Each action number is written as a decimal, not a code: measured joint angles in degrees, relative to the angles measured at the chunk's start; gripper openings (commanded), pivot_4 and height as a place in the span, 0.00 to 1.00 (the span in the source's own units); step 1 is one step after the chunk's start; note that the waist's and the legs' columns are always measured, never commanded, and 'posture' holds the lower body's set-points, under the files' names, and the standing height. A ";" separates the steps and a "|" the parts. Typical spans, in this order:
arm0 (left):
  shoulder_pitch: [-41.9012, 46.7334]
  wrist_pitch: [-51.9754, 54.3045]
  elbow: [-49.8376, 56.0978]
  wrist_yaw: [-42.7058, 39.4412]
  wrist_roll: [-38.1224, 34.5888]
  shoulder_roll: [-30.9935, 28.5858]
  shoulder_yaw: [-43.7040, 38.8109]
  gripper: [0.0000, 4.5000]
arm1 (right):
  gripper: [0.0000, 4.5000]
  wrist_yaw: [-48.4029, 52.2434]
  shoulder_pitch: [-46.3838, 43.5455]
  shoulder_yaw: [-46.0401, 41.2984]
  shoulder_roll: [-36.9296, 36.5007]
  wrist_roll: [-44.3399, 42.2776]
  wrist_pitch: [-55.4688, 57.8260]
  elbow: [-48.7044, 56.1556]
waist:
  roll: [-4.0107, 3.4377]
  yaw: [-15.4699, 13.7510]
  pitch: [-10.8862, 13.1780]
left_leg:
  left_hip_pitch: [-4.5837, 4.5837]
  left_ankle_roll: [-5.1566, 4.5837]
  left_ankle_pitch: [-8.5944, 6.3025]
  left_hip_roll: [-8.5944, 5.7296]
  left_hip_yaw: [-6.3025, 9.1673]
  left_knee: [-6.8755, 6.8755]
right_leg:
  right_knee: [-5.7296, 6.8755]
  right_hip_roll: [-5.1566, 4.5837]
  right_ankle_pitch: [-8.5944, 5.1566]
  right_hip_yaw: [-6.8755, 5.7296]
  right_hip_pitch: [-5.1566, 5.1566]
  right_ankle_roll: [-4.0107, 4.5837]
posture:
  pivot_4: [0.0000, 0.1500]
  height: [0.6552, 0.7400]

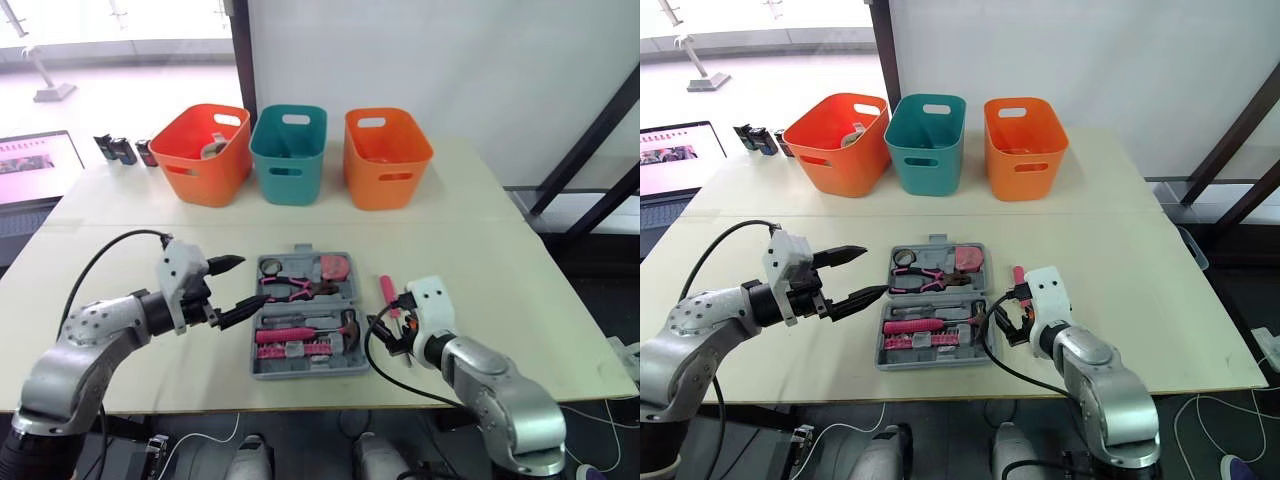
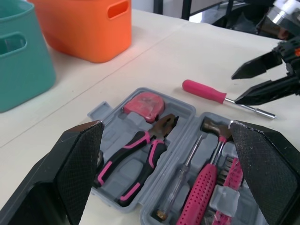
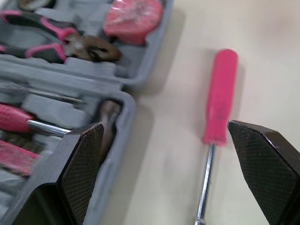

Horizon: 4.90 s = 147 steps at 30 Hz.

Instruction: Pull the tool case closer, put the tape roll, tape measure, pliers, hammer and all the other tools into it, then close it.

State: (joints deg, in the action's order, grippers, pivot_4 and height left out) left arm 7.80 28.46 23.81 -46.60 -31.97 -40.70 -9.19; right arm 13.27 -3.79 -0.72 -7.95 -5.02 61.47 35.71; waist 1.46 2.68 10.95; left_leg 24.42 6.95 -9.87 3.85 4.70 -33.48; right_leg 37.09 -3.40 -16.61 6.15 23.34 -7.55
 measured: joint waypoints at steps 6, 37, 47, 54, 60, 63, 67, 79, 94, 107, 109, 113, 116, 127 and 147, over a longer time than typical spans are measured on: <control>2.11 2.41 1.62 0.76 -0.29 -0.05 0.05 1.00 | 0.99 -5.64 1.70 -1.18 3.47 1.75 -17.05 -11.78 | -0.01 0.07 0.00 | 0.00 0.00 0.00 0.01 0.00 0.04 | 0.02 0.00 0.00 0.00 0.00 -0.02 | 1.00 1.00; -4.06 -6.29 -7.00 -6.42 1.49 -2.94 -4.14 1.00 | 0.08 12.74 -14.61 5.04 -18.41 -7.35 -11.85 0.63 | -0.06 0.11 0.04 | -0.02 0.00 0.00 0.04 -0.02 0.04 | 0.02 0.01 -0.02 0.03 0.01 -0.01 | 1.00 1.00; -5.29 -6.61 -9.93 -15.48 2.20 -12.30 -4.76 1.00 | 0.08 39.44 -47.06 32.10 -34.25 -14.57 0.73 -5.20 | -0.05 0.11 0.05 | 0.04 0.00 0.00 0.04 -0.12 0.08 | -0.01 -0.07 -0.03 0.02 0.19 0.06 | 1.00 1.00; -11.23 -6.94 -6.33 -19.65 1.55 -14.26 -5.82 1.00 | 0.08 40.50 -54.09 49.82 -27.22 -11.73 7.94 -10.30 | -0.05 0.66 0.05 | 0.14 -0.01 -0.01 0.05 -0.13 0.38 | 0.17 -0.04 -0.06 0.01 0.48 -0.02 | 1.00 1.00; -14.23 -10.66 -4.89 -20.65 1.33 -11.38 -7.82 1.00 | 0.08 38.63 -56.35 51.85 -23.90 -10.86 10.99 -12.84 | -0.03 1.09 0.04 | 0.28 -0.01 0.00 0.06 -0.13 0.21 | 0.24 -0.02 -0.07 0.01 0.57 0.04 | 1.00 1.00; -15.09 -14.26 -5.60 -21.17 1.52 -9.83 -8.63 1.00 | 0.08 38.12 -56.34 51.96 -22.49 -10.91 11.69 -13.56 | -0.03 1.38 0.03 | 0.27 -0.01 0.01 0.07 -0.13 0.18 | 0.26 -0.01 -0.04 0.02 0.59 0.07 | 1.00 1.00; -16.56 -19.04 -8.23 -23.79 1.50 -8.40 -9.76 1.00 | 0.08 37.22 -55.83 52.25 -20.02 -10.93 11.92 -14.81 | -0.03 1.40 0.03 | 0.28 -0.01 0.01 0.09 -0.12 0.22 | 0.29 0.02 -0.03 0.02 0.64 0.06 | 1.00 1.00; -19.82 -26.21 -17.05 -34.58 1.25 -10.84 -12.12 1.00 | 0.08 33.62 -53.89 53.56 -15.18 -10.81 11.95 -18.96 | -0.02 1.37 0.03 | 0.30 -0.01 0.01 0.09 -0.13 0.21 | 0.29 0.01 -0.04 0.02 0.65 0.07 | 1.00 1.00; -19.40 -26.46 -17.04 -35.20 0.10 -10.44 -12.22 1.00 | 0.08 32.56 -51.72 54.69 -13.37 -9.00 9.13 -24.06 | -0.02 1.50 0.02 | 0.30 -0.02 0.01 0.11 -0.12 0.22 | 0.36 0.05 -0.03 0.02 0.67 0.06 | 1.00 1.00; -20.01 -27.98 -19.19 -34.98 0.35 -10.32 -12.22 1.00 | 0.33 32.46 -50.78 54.66 -11.98 -7.76 8.15 -25.80 | -0.01 1.58 0.02 | 0.29 -0.02 0.01 0.15 -0.12 0.22 | 0.40 0.09 -0.03 0.02 0.70 0.07 | 1.00 1.00; -20.00 -28.11 -19.23 -34.98 0.35 -10.32 -12.21 1.00 | 0.52 32.38 -50.66 54.65 -11.87 -7.57 7.82 -25.81 | -0.02 1.51 0.03 | 0.29 -0.02 0.01 0.15 -0.12 0.21 | 0.40 0.09 -0.03 0.02 0.71 0.07 | 1.00 1.00; -19.93 -28.56 -19.92 -34.99 0.36 -10.31 -12.21 1.00 | 0.91 32.32 -50.48 52.45 -11.67 -7.67 7.32 -25.76 | -0.01 1.40 0.02 | 0.29 -0.02 0.01 0.15 -0.12 0.22 | 0.40 0.09 -0.03 0.02 0.70 0.06 | 1.00 1.00; -19.22 -28.84 -20.73 -35.00 0.38 -10.30 -12.19 1.00 | 0.91 32.40 -50.12 49.95 -11.90 -7.86 7.26 -25.18 | -0.01 1.38 0.02 | 0.29 -0.02 0.01 0.15 -0.12 0.22 | 0.40 0.09 -0.03 0.02 0.69 0.06 | 1.00 1.00; -16.66 -28.94 -22.82 -35.02 1.40 -10.23 -11.43 1.00 | 0.21 32.34 -36.95 39.60 -11.47 -9.76 -5.21 -24.13 | 0.03 1.44 0.00 | 0.29 -0.03 0.02 0.15 -0.11 0.19 | 0.39 0.10 -0.02 0.02 0.65 0.07 | 1.00 1.00; -16.61 -28.92 -22.89 -34.30 1.52 -9.74 -10.73 1.00 | 0.01 32.72 -32.54 41.22 -13.59 -3.32 -10.57 -28.23 | 0.04 1.33 -0.01 | -0.02 -0.02 0.02 0.15 -0.11 0.18 | 0.33 0.10 -0.04 0.02 0.31 0.09 | 1.00 1.00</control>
State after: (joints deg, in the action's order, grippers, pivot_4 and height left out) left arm -8.81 -0.46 0.91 -80.90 -30.46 -50.43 -19.92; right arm 45.99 -36.33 40.50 -21.54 -8.34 50.89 7.49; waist 1.50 4.01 10.94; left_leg 24.40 6.93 -9.84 4.00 4.59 -33.30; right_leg 37.42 -3.30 -16.65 6.17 23.64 -7.45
